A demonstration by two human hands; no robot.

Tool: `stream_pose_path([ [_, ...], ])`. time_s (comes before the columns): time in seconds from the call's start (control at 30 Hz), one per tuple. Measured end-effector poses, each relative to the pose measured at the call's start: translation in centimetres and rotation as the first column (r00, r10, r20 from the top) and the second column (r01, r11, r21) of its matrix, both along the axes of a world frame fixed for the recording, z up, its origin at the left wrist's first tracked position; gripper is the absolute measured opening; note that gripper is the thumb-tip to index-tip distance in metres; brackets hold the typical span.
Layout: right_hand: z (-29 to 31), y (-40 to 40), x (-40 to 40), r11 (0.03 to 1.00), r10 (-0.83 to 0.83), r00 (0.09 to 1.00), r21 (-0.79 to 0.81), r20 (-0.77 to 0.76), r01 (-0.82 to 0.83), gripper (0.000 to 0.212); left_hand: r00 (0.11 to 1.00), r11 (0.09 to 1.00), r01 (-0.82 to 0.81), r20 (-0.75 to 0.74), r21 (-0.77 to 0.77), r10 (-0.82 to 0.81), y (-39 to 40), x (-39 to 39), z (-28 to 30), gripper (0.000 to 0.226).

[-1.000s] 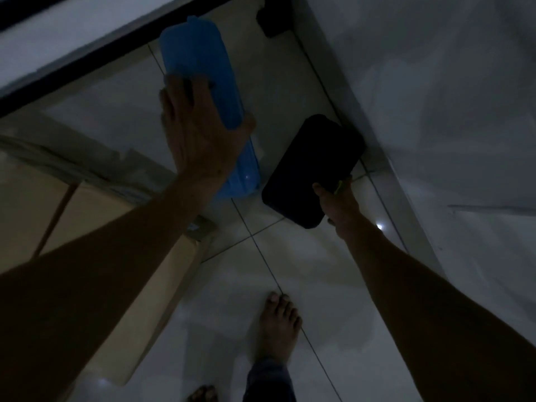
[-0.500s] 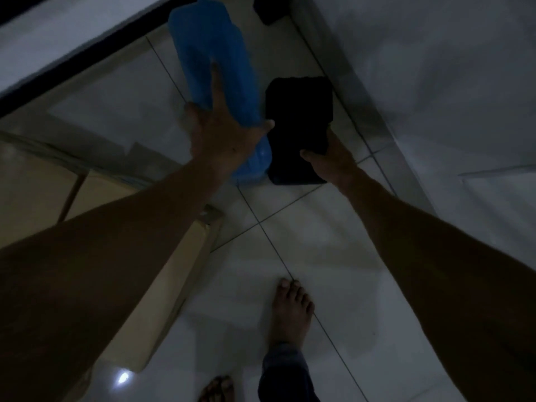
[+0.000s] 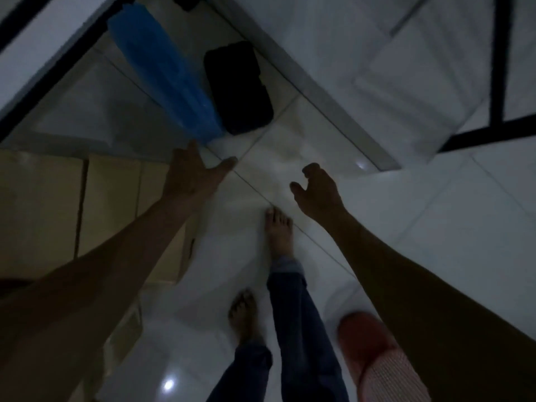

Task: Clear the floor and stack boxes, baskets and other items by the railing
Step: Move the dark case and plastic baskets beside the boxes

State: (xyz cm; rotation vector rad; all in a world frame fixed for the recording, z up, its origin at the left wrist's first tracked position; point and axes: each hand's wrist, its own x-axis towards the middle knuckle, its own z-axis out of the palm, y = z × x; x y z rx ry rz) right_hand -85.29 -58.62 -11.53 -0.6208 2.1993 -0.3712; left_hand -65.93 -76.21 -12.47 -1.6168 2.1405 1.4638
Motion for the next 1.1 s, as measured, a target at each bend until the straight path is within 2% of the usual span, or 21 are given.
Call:
stream_pose_path([
  [0.03, 1.3, 2.1, 0.6, 1.000, -0.019, 1.000, -0.012, -0.014, 0.019, 0.049, 0.998, 0.998, 0.042, 0.043, 0.046, -0.044, 1.1, -2.2, 5.8, 0.092],
  [0.07, 2.4, 4.1, 1.2, 0.999, -0.037, 0.999, -0.025, -0.028, 0.036, 0.048, 0.996, 0.994, 0.088, 0.011, 0.071, -0.089, 4.4, -2.7, 7.6, 0.080],
  [0.17, 5.1, 9.6, 2.9, 0.995, -0.097, 0.993, -0.035, -0.059, 0.096, 0.047, 0.973, 0.965, 0.230, -0.035, 0.129, -0.227, 10.6, -1.7, 8.5, 0.058],
  [0.3, 7.8, 17.1, 4.2, 0.981, -0.187, 0.978, -0.068, -0.098, 0.181, 0.044, 0.924, 0.917, 0.383, -0.028, 0.112, -0.382, 17.5, -3.1, 10.6, 0.045],
  [0.43, 9.8, 26.1, 4.7, 0.956, -0.292, 0.945, -0.083, -0.145, 0.282, 0.040, 0.859, 0.845, 0.504, -0.005, 0.177, -0.511, 25.1, -3.9, 11.3, 0.034],
  [0.63, 11.1, 41.1, 6.3, 0.844, -0.530, 0.826, -0.022, -0.192, 0.537, 0.038, 0.754, 0.714, 0.621, 0.001, 0.323, -0.657, 37.8, -4.1, 11.1, 0.033],
  [0.8, 10.4, 54.2, 9.6, 0.752, -0.630, 0.744, 0.066, -0.223, 0.656, 0.035, 0.670, 0.634, 0.680, 0.038, 0.369, -0.741, 48.6, -3.1, 11.0, 0.024],
  [0.87, 10.4, 58.7, 10.8, 0.706, -0.680, 0.700, 0.061, -0.218, 0.705, 0.035, 0.673, 0.647, 0.674, 0.063, 0.356, -0.737, 52.6, -3.2, 11.2, 0.017],
  [0.97, 10.0, 64.8, 12.7, 0.649, -0.743, 0.640, 0.026, -0.198, 0.761, 0.039, 0.722, 0.723, 0.636, 0.122, 0.271, -0.681, 58.2, -3.7, 11.5, 0.021],
  [1.03, 8.7, 68.0, 13.7, 0.619, -0.772, 0.617, 0.040, -0.154, 0.785, 0.041, 0.738, 0.751, 0.630, 0.151, 0.195, -0.658, 61.6, -3.8, 11.2, 0.030],
  [1.1, 6.9, 70.3, 14.4, 0.619, -0.774, 0.625, 0.087, -0.099, 0.781, 0.045, 0.716, 0.735, 0.658, 0.169, 0.163, -0.678, 64.4, -3.5, 10.0, 0.040],
])
